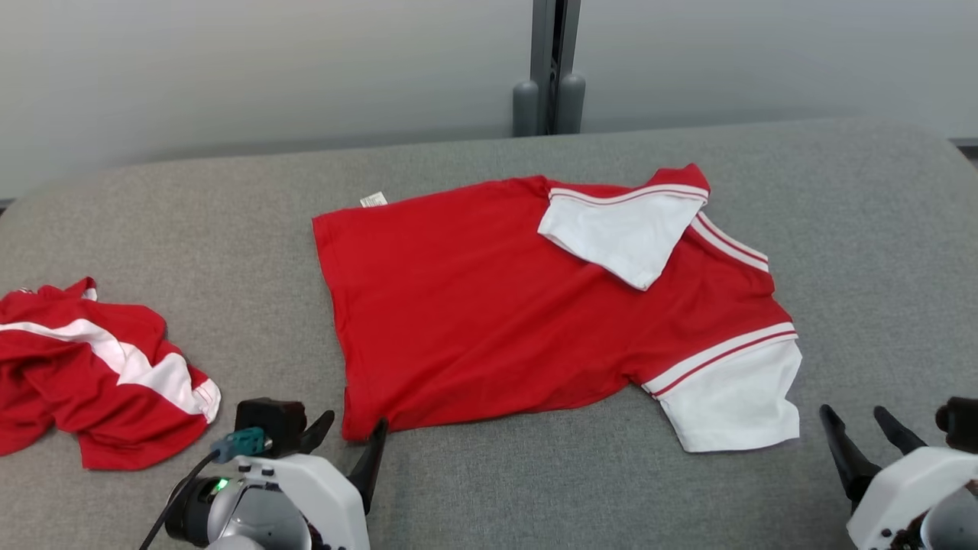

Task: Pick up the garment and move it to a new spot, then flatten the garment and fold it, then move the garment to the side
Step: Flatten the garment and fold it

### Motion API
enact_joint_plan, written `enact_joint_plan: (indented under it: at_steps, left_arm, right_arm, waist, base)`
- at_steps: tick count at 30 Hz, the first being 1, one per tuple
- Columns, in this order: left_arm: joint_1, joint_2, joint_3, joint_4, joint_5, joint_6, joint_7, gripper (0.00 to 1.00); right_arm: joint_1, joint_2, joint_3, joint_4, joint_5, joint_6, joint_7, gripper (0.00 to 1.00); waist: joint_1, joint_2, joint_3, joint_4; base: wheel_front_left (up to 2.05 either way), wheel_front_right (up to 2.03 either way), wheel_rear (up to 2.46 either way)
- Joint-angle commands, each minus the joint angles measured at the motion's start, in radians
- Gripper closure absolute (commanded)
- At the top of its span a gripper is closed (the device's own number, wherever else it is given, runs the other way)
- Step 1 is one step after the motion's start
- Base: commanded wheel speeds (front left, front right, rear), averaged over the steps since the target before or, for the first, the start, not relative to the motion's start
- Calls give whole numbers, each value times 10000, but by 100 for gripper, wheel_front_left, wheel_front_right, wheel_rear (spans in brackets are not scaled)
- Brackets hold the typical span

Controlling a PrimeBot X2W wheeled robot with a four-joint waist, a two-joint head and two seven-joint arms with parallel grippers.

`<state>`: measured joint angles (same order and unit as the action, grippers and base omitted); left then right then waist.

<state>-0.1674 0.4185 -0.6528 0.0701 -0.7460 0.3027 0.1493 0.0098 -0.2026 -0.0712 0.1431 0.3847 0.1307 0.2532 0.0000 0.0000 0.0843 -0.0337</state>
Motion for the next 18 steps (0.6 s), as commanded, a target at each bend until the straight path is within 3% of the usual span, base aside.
enact_joint_plan:
  at_steps: [1,9,18]
  left_arm:
    - [-328,-3,-104,118,-20,-79,268,0]
    - [-949,-38,-356,552,36,-194,898,0]
    - [-1272,-13,-459,757,67,-219,1126,0]
  right_arm:
    - [-306,-87,88,192,170,1,221,0]
    - [-1265,-175,884,1235,862,1,635,0]
    - [-1894,-198,1648,2294,1337,1,371,0]
  waist:
    - [0,0,405,-18]
    - [0,0,989,-12]
    - [0,0,1267,113]
  base:
    - [0,0,0]
    - [0,0,0]
    - [0,0,0]
